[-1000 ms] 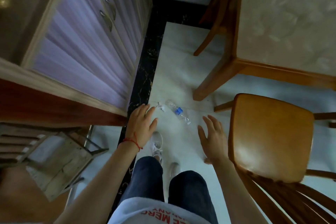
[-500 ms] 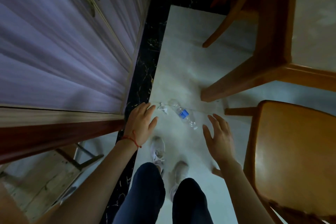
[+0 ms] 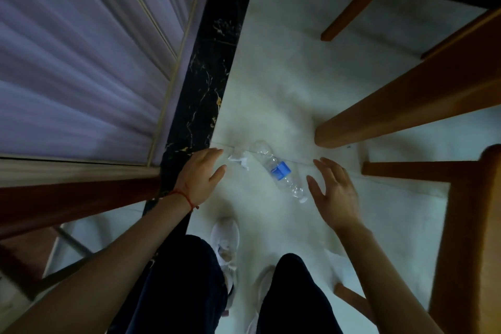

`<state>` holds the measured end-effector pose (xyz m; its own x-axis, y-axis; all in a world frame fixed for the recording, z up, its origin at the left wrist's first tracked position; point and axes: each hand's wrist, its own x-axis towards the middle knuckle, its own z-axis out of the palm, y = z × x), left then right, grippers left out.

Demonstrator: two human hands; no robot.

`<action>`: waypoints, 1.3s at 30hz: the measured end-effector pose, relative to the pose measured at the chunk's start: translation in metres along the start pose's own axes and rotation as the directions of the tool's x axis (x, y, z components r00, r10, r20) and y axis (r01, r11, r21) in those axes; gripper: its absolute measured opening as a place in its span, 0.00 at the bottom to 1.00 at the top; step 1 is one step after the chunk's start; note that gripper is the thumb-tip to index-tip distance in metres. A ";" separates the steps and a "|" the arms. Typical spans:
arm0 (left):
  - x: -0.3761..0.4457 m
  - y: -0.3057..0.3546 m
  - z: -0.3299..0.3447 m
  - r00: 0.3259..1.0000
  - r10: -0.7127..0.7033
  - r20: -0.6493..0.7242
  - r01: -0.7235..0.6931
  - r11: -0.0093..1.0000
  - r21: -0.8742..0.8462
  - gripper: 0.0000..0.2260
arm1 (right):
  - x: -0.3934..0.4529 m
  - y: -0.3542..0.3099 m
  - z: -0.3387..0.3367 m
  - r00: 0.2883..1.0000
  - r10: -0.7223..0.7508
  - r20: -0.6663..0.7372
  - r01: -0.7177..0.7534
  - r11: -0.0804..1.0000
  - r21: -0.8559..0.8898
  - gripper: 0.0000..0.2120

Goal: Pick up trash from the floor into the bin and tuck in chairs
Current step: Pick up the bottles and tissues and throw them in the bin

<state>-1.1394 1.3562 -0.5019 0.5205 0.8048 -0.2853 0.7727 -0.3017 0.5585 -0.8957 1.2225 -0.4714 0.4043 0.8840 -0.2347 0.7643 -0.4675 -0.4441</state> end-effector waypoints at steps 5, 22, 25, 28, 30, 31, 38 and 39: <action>0.032 -0.044 0.069 0.997 0.070 0.033 -0.072 0.997 0.036 0.17 | 0.025 0.041 0.066 0.999 -0.054 0.006 0.054 0.998 -0.014 0.19; 0.111 -0.112 0.215 0.958 -0.287 -0.020 0.281 0.948 -0.151 0.24 | 0.069 0.118 0.175 0.991 -0.133 0.035 0.134 0.990 -0.047 0.19; 0.112 -0.113 0.226 0.958 -0.286 -0.015 0.281 0.949 -0.142 0.25 | 0.066 0.120 0.175 0.991 -0.136 0.011 0.137 0.990 -0.024 0.19; 0.114 -0.114 0.234 0.963 -0.264 -0.051 0.257 0.960 -0.110 0.23 | 0.063 0.123 0.178 0.992 -0.128 0.013 0.129 0.992 -0.018 0.19; 0.117 -0.114 0.237 0.963 -0.258 -0.082 0.247 0.961 -0.123 0.20 | 0.063 0.126 0.183 0.992 -0.123 0.020 0.123 0.992 -0.008 0.19; 0.118 -0.115 0.238 0.965 -0.244 -0.094 0.232 0.965 -0.126 0.18 | 0.062 0.128 0.185 0.993 -0.119 0.021 0.119 0.993 0.004 0.19; 0.113 -0.109 0.234 0.949 -0.304 -0.079 0.270 0.917 -0.292 0.06 | 0.071 0.131 0.201 0.998 -0.055 0.014 0.052 0.985 0.163 0.19; 0.111 -0.108 0.233 0.932 -0.358 -0.055 0.317 0.880 -0.355 0.07 | 0.075 0.130 0.203 0.999 -0.045 0.025 0.039 0.983 0.181 0.20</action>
<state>-1.0803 1.3590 -0.7757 0.1889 0.8861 -0.4234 0.7155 0.1711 0.6774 -0.8685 1.2279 -0.7220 0.3572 0.9036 -0.2364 0.6759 -0.4247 -0.6023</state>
